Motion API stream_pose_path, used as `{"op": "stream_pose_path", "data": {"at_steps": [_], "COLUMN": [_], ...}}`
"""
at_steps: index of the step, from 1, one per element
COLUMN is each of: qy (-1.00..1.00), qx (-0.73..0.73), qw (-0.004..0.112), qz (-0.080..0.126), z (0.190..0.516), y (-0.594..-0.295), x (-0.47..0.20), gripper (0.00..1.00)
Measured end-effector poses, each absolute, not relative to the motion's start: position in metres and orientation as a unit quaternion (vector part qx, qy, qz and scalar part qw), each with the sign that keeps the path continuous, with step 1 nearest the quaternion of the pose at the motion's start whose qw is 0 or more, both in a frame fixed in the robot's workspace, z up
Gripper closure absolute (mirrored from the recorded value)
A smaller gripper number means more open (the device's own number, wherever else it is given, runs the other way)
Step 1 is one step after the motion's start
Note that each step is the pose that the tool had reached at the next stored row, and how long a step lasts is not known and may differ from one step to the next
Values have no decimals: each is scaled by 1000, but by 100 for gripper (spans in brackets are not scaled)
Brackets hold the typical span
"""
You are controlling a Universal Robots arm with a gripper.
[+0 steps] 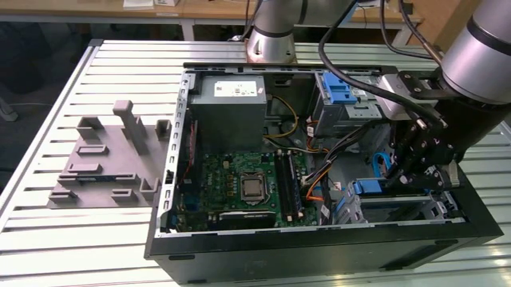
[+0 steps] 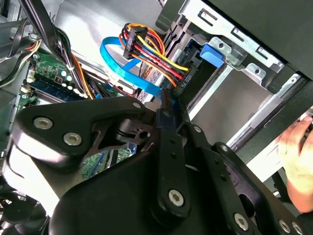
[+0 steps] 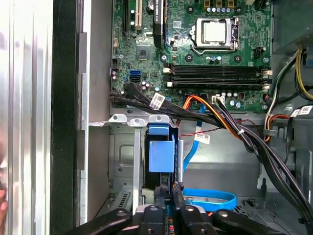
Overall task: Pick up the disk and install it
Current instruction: 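Insert the second disk wire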
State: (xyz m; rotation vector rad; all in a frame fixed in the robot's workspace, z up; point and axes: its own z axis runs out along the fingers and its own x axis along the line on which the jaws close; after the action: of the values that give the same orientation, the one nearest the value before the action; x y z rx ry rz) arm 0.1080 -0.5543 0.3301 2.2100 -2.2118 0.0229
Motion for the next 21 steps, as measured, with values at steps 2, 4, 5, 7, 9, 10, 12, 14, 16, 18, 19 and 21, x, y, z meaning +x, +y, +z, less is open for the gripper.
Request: {"op": "stream_pose_path", "data": {"at_steps": [2, 4, 5, 7, 9, 10, 12, 14, 16, 18, 19, 21], "qy": [-707, -707, -707, -707, -707, -707, -707, -707, -707, -707, -707, -707], "qx": [707, 707, 707, 707, 707, 707, 707, 707, 707, 707, 707, 707], "qw": [7, 7, 7, 7, 7, 7, 7, 7, 7, 7, 7, 7], "qz": [7, 7, 7, 7, 7, 7, 7, 7, 7, 7, 7, 7], "z": [331, 334, 335, 338, 340, 342, 344, 344, 345, 345, 345, 345], "y": [-554, -554, -554, -554, -554, -554, -554, -554, -554, -554, -554, -554], "x": [108, 108, 108, 108, 108, 108, 108, 108, 108, 108, 108, 108], "gripper": [76, 76, 76, 76, 76, 76, 77, 84, 89, 89, 89, 89]}}
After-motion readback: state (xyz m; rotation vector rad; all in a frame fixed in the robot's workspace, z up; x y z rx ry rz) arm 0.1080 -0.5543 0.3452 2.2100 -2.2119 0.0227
